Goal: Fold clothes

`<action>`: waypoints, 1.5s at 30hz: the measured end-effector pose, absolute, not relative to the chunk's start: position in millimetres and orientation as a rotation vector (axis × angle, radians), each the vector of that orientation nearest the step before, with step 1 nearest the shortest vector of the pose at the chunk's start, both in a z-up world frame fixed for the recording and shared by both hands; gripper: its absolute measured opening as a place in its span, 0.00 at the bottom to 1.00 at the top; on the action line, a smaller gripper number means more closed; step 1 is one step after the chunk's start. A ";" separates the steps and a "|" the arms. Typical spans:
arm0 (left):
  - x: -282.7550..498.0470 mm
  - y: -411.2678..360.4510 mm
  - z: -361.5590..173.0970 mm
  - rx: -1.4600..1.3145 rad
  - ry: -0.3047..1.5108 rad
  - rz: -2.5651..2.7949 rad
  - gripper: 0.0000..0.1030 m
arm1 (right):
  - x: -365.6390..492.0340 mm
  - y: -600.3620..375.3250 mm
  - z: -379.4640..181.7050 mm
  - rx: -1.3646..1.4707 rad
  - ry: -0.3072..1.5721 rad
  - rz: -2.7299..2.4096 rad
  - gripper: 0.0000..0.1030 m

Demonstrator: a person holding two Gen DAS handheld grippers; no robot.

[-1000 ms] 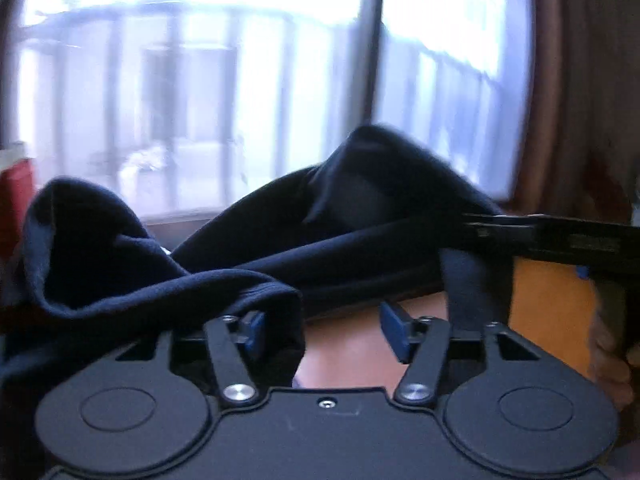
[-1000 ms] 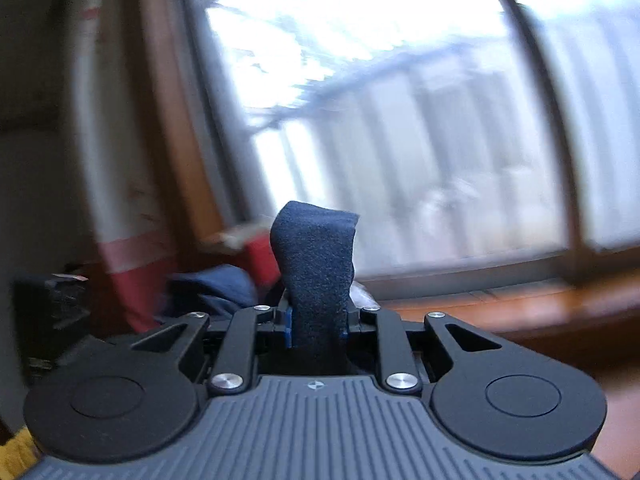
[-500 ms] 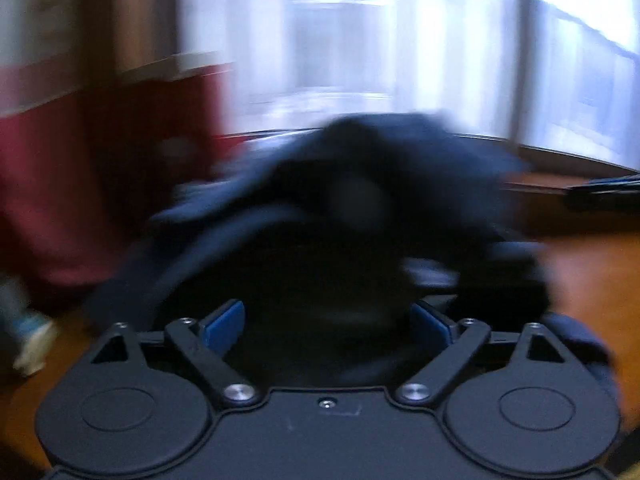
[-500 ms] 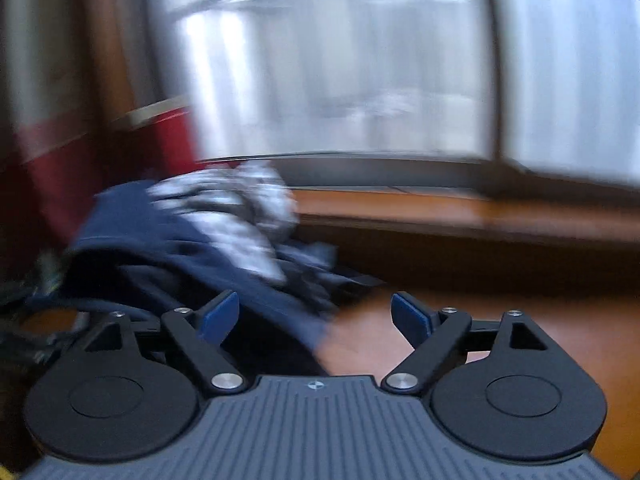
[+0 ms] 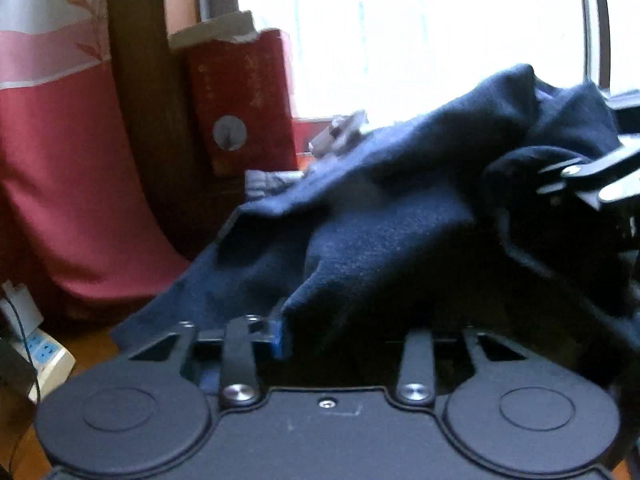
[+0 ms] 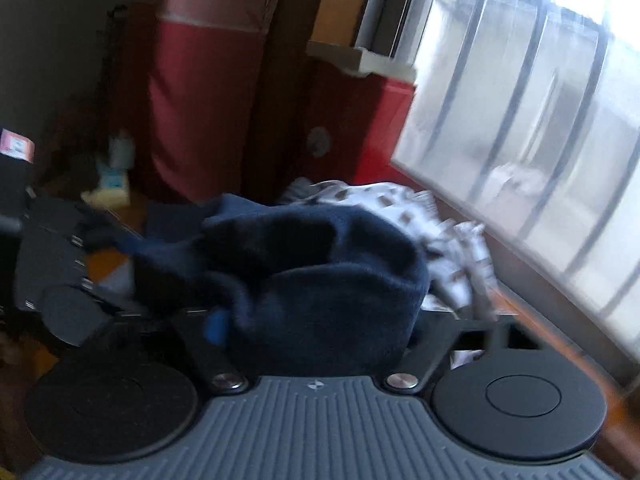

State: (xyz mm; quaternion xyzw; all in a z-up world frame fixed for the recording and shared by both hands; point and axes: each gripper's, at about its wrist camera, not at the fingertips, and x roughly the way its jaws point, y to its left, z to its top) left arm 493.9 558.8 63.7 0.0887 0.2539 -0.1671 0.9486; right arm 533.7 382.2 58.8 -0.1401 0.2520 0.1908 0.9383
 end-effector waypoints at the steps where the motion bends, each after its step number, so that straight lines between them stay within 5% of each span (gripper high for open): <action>1: 487.4 559.3 73.7 0.177 0.485 -0.333 0.23 | 524.5 378.6 64.1 -0.270 0.474 0.384 0.39; 2: 480.1 559.7 84.7 0.173 0.451 -0.326 0.21 | 513.1 373.7 68.8 -0.251 0.435 0.383 0.32; 12: 397.6 475.0 179.3 0.170 0.188 -0.589 0.21 | 392.8 277.4 125.5 -0.030 0.111 0.226 0.31; 21: 320.9 321.4 136.6 0.295 0.384 -0.895 0.29 | 302.6 138.0 81.4 0.122 0.236 -0.135 0.32; 23: 312.2 293.3 114.3 0.328 0.479 -0.926 0.37 | 296.7 111.6 53.8 0.162 0.313 -0.189 0.33; 25: 302.6 277.6 95.1 0.348 0.565 -0.941 0.44 | 301.0 89.7 26.8 0.196 0.427 -0.227 0.43; 27: 295.2 273.6 81.1 0.368 0.598 -0.925 0.46 | 307.3 70.9 -5.2 0.178 0.573 -0.306 0.64; 31: 288.5 298.5 74.4 0.366 0.565 -0.799 0.68 | 299.2 58.9 -31.3 0.101 0.678 -0.347 0.64; 36: 296.7 339.6 77.4 0.352 0.551 -0.539 0.78 | 301.8 77.8 -8.3 0.024 0.600 -0.133 0.80; 40: 298.1 367.7 71.2 0.349 0.559 -0.364 0.89 | 332.0 125.9 -3.6 -0.139 0.558 0.146 0.85; 45: 320.6 387.6 38.5 0.370 0.655 -0.291 0.90 | 367.7 203.4 -14.7 -0.390 0.486 0.377 0.85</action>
